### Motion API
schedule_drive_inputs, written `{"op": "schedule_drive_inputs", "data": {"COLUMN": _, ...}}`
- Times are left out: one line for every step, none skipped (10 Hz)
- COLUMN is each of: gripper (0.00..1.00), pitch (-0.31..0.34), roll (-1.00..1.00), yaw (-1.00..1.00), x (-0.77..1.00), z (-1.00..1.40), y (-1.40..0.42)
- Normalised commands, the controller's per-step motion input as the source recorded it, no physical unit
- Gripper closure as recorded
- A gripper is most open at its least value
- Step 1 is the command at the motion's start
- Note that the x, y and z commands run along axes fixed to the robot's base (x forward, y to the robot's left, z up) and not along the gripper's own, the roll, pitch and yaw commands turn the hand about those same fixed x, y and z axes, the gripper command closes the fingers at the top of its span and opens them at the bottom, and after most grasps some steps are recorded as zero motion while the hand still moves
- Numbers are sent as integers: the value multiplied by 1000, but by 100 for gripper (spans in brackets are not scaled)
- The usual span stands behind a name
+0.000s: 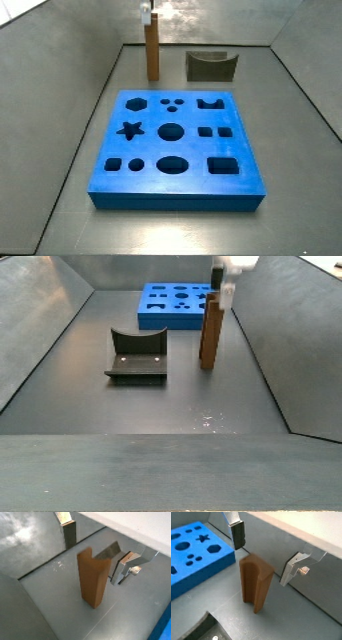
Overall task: Pick up the arch object. Move up. Rotate the arch object. Move to above the board. Insert the arch object.
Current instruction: Rotate the arch object, then move to above the board.
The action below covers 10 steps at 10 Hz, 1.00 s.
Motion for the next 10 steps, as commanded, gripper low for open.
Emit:
{"op": "schedule_drive_inputs", "data": {"gripper": 0, "pitch": -51, "roll": -89, "yaw": -55, "x": 10, "z": -772, "y": 4}}
{"op": "schedule_drive_inputs", "data": {"gripper": 0, "pitch": -59, "roll": -90, "yaw": -50, "x": 5, "z": -617, "y": 5}}
{"op": "schedule_drive_inputs", "data": {"gripper": 0, "pitch": -62, "roll": -93, "yaw": -46, "x": 10, "z": -411, "y": 7}}
{"op": "schedule_drive_inputs", "data": {"gripper": 0, "pitch": -56, "roll": -95, "yaw": -43, "x": 12, "z": -262, "y": 8}}
{"op": "schedule_drive_inputs", "data": {"gripper": 100, "pitch": -53, "roll": -96, "yaw": -40, "x": 0, "z": 0, "y": 0}}
{"op": "schedule_drive_inputs", "data": {"gripper": 100, "pitch": -145, "roll": 19, "yaw": 197, "x": 202, "z": 1000, "y": -217}}
{"op": "schedule_drive_inputs", "data": {"gripper": 100, "pitch": -135, "roll": 19, "yaw": 198, "x": 198, "z": 1000, "y": -217}}
{"op": "schedule_drive_inputs", "data": {"gripper": 100, "pitch": -49, "roll": 19, "yaw": 149, "x": 170, "z": 1000, "y": -194}}
{"op": "schedule_drive_inputs", "data": {"gripper": 100, "pitch": -10, "roll": 20, "yaw": 116, "x": 163, "z": 1000, "y": -182}}
{"op": "schedule_drive_inputs", "data": {"gripper": 100, "pitch": 64, "roll": 20, "yaw": 57, "x": 154, "z": 1000, "y": -164}}
